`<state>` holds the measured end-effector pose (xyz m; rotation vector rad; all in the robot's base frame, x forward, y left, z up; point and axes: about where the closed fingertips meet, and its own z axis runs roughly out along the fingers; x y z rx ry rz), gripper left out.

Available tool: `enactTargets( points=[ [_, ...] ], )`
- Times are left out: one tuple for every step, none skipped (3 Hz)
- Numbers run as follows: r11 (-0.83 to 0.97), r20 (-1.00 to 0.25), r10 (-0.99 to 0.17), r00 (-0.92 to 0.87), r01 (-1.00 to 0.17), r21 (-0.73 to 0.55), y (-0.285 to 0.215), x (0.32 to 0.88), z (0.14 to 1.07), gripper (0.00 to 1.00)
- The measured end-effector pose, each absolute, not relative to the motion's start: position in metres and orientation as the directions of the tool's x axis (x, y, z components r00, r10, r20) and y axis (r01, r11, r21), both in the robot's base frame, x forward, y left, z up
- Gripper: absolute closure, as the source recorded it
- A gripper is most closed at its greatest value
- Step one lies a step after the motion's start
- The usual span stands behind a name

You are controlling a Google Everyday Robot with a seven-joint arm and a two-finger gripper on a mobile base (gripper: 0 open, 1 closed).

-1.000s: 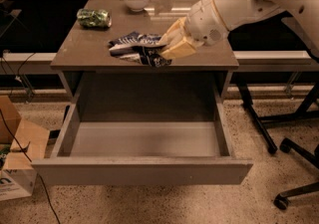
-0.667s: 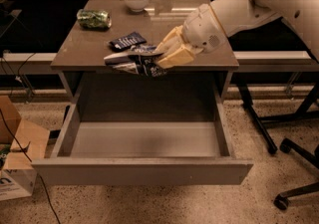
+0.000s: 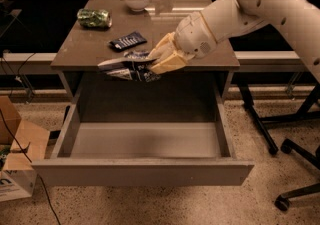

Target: Place blue chip bag into top drawer

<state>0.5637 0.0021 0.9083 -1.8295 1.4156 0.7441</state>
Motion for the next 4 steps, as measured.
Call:
enactTargets(
  points=[
    [-0.234, -0.8, -0.549, 0.243, -0.963, -0.133, 0.044, 0.56, 0.867, 1.0],
    [-0.271, -0.818, -0.533, 0.217, -0.959, -0.078, 0.072, 0.555, 0.83, 1.0],
    [-0.308, -0.817, -0.546, 0.186, -0.951, -0.011, 0.107, 0.548, 0.786, 1.0],
    [-0.315, -0.827, -0.541, 0.151, -0.949, 0.033, 0.135, 0.538, 0.748, 1.0]
  ],
)
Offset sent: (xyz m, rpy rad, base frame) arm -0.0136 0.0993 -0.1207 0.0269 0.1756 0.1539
